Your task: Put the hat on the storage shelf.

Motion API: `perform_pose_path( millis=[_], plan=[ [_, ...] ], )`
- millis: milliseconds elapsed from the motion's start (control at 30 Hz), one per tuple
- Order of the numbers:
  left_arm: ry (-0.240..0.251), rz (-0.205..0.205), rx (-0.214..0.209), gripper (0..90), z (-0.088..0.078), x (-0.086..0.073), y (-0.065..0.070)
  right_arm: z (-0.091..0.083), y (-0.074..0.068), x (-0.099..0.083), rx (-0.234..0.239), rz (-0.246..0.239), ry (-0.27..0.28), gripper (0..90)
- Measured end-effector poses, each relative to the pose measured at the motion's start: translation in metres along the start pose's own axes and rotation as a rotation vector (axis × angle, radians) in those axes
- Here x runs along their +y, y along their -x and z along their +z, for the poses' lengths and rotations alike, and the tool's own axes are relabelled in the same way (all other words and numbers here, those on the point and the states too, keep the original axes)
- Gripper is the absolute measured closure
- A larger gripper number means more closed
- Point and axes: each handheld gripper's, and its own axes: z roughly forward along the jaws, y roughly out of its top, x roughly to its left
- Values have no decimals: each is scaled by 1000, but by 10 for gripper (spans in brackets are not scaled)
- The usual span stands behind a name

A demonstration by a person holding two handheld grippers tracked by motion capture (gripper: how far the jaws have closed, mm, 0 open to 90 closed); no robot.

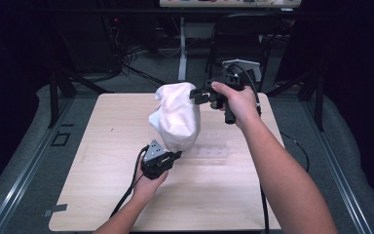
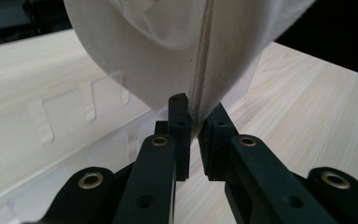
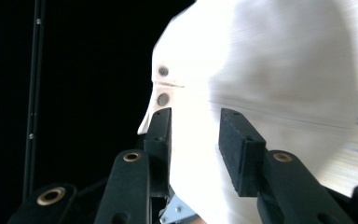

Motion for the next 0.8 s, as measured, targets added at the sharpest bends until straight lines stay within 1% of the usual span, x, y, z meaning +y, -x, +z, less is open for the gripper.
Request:
perform_pose_path(
  millis=[33,67,100,133,167,300,367,400,433,467,500,600,633,700,733,767,800],
  plan=[
    [-17,-8,0,842,-1,-1,0,-3,1,0,-7,-4,8,651],
    [-16,-8,17,843,-1,-3,-1,-5,1,0,-9,-3,13,650],
    [-27,-6,8,842,-1,-4,-2,-8,1,0,-11,-4,19,650],
    [-35,-6,-23,842,-1,-5,-4,-9,2,0,-12,-5,20,650],
    [-30,-17,-27,841,0,-6,-3,-11,2,0,-14,-8,22,650],
    [-42,-11,-9,829,0,-9,-2,-17,4,-1,-30,-16,27,649],
    [-72,-16,19,801,-1,-13,-1,-20,4,-2,-39,-18,36,647],
    [-81,-2,23,770,-1,-15,-1,-21,4,-2,-48,-27,35,645],
    [-100,-26,30,749,-1,-17,1,-21,3,-3,-55,-28,39,644],
    [-111,-10,37,731,-1,-19,0,-22,3,-4,-63,-39,35,642],
    [-134,-9,43,713,-1,-21,0,-23,3,-5,-70,-43,36,641],
    [-169,-9,53,677,-4,-27,-1,-25,1,-9,-115,-62,45,633],
    [-178,-10,51,664,-5,-29,-2,-26,1,-10,-129,-70,47,632],
    [-188,-5,55,627,-8,-32,-2,-27,1,-13,-145,-81,52,629],
    [-198,-15,52,617,-10,-33,0,-28,1,-14,-159,-81,48,628],
    [-201,-14,48,601,-12,-34,0,-28,2,-17,-182,-101,61,626],
    [-206,-10,45,592,-13,-35,0,-28,3,-18,-194,-109,60,623]
  ],
)
